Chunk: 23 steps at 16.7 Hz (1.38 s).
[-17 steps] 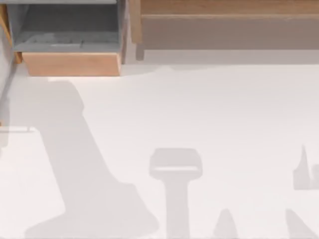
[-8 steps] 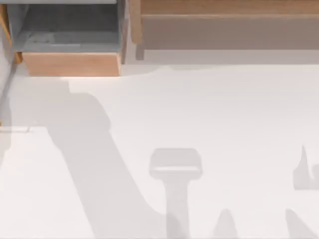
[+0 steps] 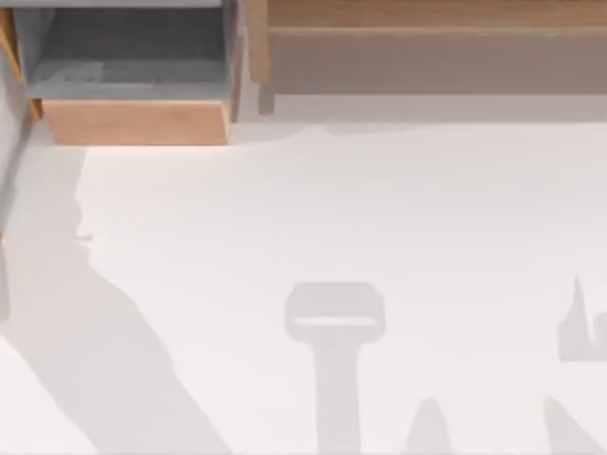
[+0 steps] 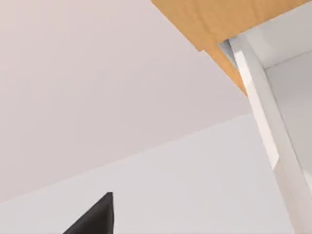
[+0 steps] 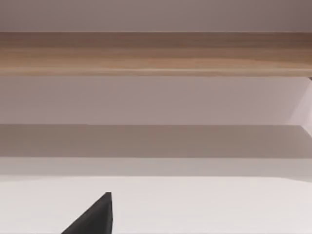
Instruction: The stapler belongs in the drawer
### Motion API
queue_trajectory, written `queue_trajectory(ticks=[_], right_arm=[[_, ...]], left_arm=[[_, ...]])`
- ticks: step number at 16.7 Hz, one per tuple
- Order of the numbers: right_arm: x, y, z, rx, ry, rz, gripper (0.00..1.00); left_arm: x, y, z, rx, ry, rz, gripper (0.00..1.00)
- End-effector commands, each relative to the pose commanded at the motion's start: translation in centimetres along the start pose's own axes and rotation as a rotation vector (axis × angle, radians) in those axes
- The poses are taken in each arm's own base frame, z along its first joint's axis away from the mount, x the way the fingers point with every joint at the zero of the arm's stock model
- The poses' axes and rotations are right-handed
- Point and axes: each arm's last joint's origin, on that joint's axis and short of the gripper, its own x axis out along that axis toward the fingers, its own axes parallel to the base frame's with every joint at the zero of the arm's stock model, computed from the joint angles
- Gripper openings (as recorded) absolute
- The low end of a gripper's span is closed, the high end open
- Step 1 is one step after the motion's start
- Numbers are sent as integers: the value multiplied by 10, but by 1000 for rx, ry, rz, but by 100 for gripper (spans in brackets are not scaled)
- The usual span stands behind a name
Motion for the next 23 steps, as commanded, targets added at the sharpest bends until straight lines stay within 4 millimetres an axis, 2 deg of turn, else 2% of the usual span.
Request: queue_trajectory(ticks=[3,6,9,12,15,19,21,23], right_arm=[[0,0,0,0,0,0,100],[0,0,0,0,0,0,100],[0,0,0,0,0,0,100],[0,0,0,0,0,0,100],[0,0,0,0,0,0,100],[0,0,0,0,0,0,100],[0,0,0,0,0,0,100],[0,0,0,0,0,0,100]], left_arm=[[-16,18,-42,139,-113,201,100],[-25,17,-91,292,-176,384,100],[-26,-5,-137,444,-214,514,100],[-23,-43,-171,586,-260,591,100],[-21,-88,-187,714,-340,627,100],[-22,-141,-184,851,-493,628,100],[-23,-160,-180,897,-563,618,100],[-24,-171,-176,920,-606,609,100]])
